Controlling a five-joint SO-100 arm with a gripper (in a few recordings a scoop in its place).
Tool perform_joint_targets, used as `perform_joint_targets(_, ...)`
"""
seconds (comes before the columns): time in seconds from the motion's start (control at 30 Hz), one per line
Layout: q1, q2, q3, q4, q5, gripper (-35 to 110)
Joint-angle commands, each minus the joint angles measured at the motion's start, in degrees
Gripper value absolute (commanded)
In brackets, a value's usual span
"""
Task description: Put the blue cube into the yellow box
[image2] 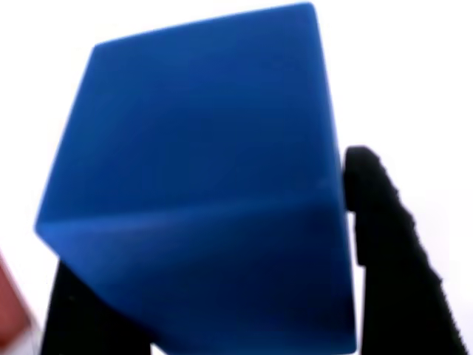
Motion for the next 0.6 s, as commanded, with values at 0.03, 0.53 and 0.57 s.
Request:
perform_joint_targets(0.03,12.7,14.2,1.9,-5.7,-8.5,3)
perform_joint_targets(0.53,46.8,30.5,30.8,-22.8,-23.7,3)
perform_joint_targets(0.57,49.5,32.3,33.0,-22.8,-24.7,3)
